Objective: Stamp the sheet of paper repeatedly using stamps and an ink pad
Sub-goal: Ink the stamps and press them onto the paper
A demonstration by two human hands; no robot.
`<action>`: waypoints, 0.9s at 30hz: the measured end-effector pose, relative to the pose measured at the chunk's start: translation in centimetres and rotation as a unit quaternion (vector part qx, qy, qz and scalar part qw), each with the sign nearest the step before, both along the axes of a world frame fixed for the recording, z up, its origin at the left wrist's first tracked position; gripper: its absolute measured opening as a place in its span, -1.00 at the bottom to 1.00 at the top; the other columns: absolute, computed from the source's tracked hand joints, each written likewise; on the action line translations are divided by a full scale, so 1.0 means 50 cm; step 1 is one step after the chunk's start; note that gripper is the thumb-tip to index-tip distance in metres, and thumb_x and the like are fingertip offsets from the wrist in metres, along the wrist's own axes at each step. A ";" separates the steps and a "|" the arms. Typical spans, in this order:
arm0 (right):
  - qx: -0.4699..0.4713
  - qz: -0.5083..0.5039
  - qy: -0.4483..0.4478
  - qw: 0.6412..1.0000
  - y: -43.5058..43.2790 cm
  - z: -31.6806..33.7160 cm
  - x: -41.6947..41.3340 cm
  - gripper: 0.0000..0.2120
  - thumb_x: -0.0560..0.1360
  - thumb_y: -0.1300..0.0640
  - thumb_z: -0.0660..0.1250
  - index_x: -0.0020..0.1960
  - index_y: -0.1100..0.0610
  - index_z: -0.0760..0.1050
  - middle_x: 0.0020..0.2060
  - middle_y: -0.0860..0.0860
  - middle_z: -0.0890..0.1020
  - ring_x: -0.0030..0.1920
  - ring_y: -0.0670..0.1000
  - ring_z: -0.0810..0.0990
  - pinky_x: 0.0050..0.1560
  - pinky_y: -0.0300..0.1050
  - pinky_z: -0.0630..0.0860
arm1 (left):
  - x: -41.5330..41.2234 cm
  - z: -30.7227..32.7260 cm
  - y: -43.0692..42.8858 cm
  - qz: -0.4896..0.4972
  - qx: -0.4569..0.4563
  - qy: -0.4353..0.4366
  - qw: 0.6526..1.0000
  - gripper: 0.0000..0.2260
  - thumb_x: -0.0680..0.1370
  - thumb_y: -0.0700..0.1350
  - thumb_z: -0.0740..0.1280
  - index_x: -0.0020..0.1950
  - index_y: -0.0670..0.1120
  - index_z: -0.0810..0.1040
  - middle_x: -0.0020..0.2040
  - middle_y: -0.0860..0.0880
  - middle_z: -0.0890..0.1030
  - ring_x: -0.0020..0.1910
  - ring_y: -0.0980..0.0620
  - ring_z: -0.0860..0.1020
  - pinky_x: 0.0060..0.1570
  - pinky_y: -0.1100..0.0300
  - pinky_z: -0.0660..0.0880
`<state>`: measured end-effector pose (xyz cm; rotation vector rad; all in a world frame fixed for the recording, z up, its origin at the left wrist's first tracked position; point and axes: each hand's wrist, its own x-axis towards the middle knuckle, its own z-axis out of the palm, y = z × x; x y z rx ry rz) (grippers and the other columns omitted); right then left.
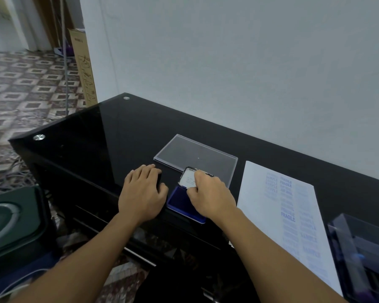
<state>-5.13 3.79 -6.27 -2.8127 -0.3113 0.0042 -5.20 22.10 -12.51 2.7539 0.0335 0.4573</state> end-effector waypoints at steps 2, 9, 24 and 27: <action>-0.001 0.002 0.013 1.000 0.001 0.005 0.004 -0.91 0.60 0.02 0.19 -0.06 -0.04 0.30 0.02 0.03 0.65 -0.12 0.01 0.53 -0.21 -0.08 0.49 | -0.001 0.001 0.000 0.002 0.004 0.004 1.000 -0.61 0.59 0.08 0.16 0.38 0.01 0.44 0.43 0.03 0.42 0.47 0.00 0.29 0.49 -0.03 0.16; -0.010 -0.006 -0.019 1.000 0.005 -0.003 -0.023 -0.94 0.59 0.06 0.16 -0.03 0.03 0.32 -0.11 0.06 0.65 -0.15 0.11 0.60 -0.15 0.09 0.61 | -0.002 0.000 -0.001 0.002 0.001 0.000 1.000 -0.61 0.59 0.08 0.18 0.38 0.00 0.45 0.43 0.02 0.43 0.46 0.00 0.30 0.48 -0.04 0.16; -0.006 -0.015 -0.016 1.000 0.007 -0.005 -0.012 -0.94 0.62 0.00 0.16 0.04 -0.02 0.36 0.02 0.05 0.66 -0.05 0.06 0.61 -0.13 0.01 0.61 | -0.002 0.001 -0.002 0.006 0.004 0.005 1.000 -0.60 0.59 0.09 0.16 0.40 0.01 0.44 0.46 0.02 0.40 0.49 0.00 0.27 0.50 -0.02 0.12; -0.005 -0.013 -0.018 1.000 0.006 -0.007 -0.015 -0.92 0.62 0.00 0.16 0.08 -0.03 0.37 0.04 0.04 0.66 -0.04 0.05 0.62 -0.12 -0.02 0.63 | -0.003 0.003 -0.002 0.005 0.002 0.004 1.000 -0.60 0.60 0.09 0.16 0.40 0.01 0.43 0.46 0.02 0.40 0.49 0.01 0.27 0.50 -0.02 0.12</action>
